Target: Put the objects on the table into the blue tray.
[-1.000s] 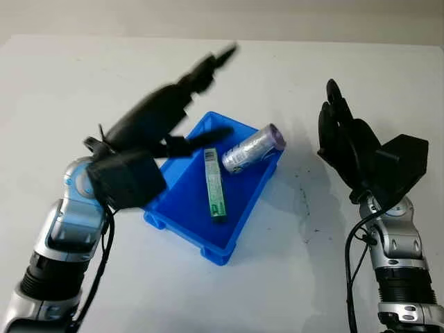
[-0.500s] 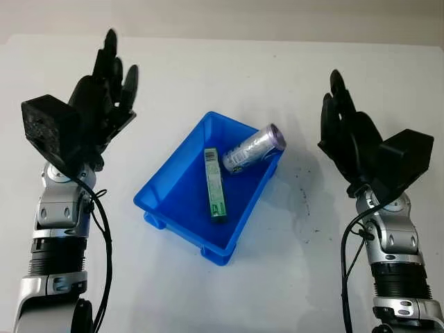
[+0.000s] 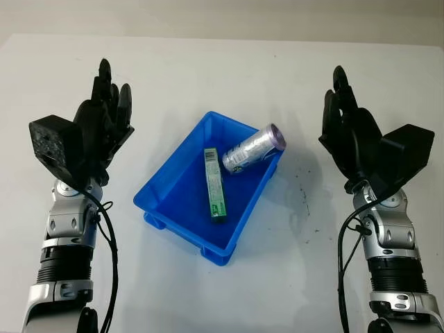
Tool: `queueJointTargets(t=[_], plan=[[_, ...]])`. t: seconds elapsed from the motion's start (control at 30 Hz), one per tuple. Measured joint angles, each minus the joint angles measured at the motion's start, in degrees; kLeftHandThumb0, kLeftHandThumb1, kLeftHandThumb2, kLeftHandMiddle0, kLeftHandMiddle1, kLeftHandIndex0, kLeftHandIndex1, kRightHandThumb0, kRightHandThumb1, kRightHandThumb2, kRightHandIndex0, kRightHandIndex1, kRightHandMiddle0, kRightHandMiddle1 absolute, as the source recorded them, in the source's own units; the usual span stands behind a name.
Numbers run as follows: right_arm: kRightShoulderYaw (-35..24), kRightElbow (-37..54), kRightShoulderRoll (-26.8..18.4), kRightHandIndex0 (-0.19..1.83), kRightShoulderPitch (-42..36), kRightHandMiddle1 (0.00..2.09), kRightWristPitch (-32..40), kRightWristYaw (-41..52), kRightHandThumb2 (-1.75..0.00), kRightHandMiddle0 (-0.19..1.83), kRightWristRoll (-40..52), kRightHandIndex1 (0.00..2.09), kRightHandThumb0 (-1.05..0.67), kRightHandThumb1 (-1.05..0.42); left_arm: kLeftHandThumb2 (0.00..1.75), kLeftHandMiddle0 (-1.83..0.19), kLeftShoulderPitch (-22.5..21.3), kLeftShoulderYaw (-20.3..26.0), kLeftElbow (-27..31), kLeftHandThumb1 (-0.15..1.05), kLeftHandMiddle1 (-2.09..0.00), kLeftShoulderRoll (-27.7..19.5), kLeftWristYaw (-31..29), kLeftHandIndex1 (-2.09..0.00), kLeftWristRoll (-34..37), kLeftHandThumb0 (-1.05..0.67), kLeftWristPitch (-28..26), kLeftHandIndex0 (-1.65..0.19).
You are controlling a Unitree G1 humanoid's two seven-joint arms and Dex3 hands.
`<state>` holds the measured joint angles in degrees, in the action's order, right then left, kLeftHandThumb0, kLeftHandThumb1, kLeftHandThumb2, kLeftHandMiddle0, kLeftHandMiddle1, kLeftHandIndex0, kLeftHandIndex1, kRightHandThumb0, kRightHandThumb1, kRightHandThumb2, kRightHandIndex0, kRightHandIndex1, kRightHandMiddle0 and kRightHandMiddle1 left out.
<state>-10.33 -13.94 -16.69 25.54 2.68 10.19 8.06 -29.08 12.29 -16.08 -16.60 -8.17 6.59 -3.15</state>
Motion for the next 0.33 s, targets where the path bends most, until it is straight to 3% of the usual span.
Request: queueJointTargets(t=[0.33], plan=[[0.0,-0.7,0.2,-0.19,0.0,0.00,-0.1,-0.1,-0.75,-0.19,0.3,0.00,-0.82,-1.05,0.73,0.19,0.6,-0.1,1.3,1.05,0.00,0.4,0.5,0.00,0.2,-0.76,-0.4,0.19]])
